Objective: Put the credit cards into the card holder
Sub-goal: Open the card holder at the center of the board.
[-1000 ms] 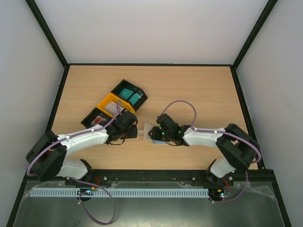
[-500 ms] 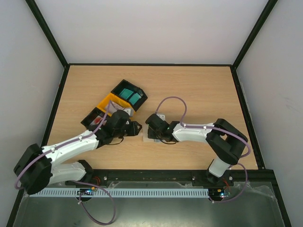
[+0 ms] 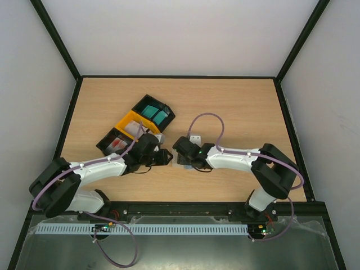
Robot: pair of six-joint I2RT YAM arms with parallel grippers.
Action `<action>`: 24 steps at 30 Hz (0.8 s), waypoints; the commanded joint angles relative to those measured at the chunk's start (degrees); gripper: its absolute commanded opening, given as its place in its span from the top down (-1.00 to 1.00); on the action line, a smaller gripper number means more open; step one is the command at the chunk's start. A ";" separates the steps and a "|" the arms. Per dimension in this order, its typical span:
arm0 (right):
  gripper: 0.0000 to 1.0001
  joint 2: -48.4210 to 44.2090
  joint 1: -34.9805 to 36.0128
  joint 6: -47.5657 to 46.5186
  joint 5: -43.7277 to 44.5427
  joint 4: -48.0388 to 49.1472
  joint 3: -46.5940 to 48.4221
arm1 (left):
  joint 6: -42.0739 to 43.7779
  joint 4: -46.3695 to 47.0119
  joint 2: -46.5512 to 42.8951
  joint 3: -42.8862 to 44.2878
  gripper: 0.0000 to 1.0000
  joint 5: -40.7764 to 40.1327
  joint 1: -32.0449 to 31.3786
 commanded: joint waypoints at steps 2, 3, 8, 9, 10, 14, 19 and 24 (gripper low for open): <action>-0.56 3.82 3.28 -1.93 5.25 -6.49 4.33 | -1.00 -0.26 -0.86 -1.35 0.32 -3.97 0.29; -0.58 5.11 3.53 -1.63 6.11 -7.30 4.71 | -1.22 -1.04 -1.49 -1.32 0.31 -5.24 0.28; -0.64 8.47 3.88 0.17 8.92 -8.15 2.91 | -1.86 -12.52 -8.26 2.64 0.16 -19.31 1.79; -0.64 9.13 3.94 0.29 9.09 -7.99 2.32 | -1.72 -14.67 -10.18 3.42 0.12 -21.70 2.84; -0.64 9.70 3.97 0.33 9.05 -7.84 1.81 | -1.43 -16.20 -12.15 4.04 0.06 -22.94 4.10; -0.64 9.89 3.98 0.12 9.77 -8.26 1.67 | 0.71 -21.32 -18.98 6.13 -0.21 -23.50 9.48; -0.69 2.61 3.95 -0.63 11.60 -8.45 4.36 | 6.53 -26.60 -23.22 9.00 -0.87 -20.37 13.22; -0.78 -5.95 2.82 -2.01 10.41 -3.68 4.20 | 12.40 -31.98 -22.51 12.61 -1.00 -22.30 14.09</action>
